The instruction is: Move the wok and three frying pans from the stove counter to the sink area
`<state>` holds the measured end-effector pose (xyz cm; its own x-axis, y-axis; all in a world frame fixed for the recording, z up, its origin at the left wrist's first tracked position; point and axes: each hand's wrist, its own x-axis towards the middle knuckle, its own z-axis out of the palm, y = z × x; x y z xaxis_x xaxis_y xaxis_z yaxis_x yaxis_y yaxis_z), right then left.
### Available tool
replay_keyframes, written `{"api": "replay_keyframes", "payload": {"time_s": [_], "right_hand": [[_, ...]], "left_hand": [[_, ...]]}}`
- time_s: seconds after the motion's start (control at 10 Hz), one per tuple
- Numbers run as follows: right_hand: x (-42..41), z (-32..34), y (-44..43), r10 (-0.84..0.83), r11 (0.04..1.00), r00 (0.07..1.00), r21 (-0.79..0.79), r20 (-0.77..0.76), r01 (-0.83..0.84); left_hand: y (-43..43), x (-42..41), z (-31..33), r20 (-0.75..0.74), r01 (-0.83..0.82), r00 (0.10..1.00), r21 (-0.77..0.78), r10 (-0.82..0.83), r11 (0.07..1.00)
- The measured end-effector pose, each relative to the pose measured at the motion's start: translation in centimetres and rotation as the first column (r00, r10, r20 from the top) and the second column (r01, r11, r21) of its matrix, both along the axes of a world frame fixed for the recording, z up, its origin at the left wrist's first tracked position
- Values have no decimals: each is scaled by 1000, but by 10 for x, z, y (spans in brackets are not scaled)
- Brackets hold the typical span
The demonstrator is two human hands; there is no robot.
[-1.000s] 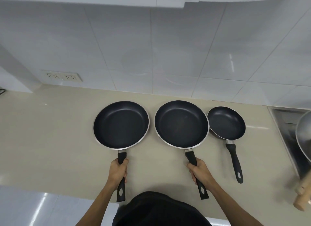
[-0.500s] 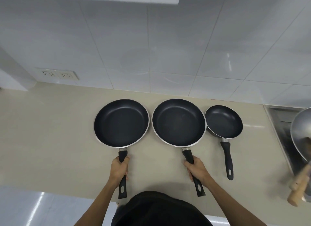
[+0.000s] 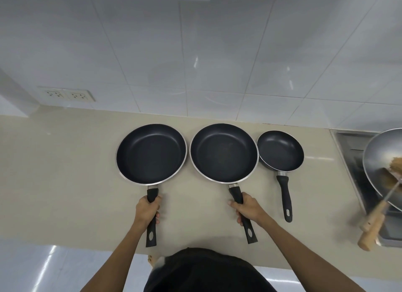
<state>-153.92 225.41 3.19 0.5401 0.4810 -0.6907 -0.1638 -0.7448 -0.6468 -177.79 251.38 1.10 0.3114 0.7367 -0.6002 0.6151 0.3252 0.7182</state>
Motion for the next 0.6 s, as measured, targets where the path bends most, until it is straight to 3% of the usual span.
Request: {"api": "replay_keyframes", "payload": {"time_s": [0.3, 0.4, 0.6], "right_hand": [[6, 10, -15, 186, 979, 976, -104, 113, -175], [10, 18, -25, 168, 982, 984, -99, 62, -161], [9, 29, -50, 276, 958, 955, -108, 108, -264]], "left_hand": [[-12, -2, 22, -121, 72, 991, 78, -62, 994], [-25, -3, 31, -166, 82, 984, 138, -58, 987], [-56, -16, 38, -258, 189, 958, 235, -126, 953]]}}
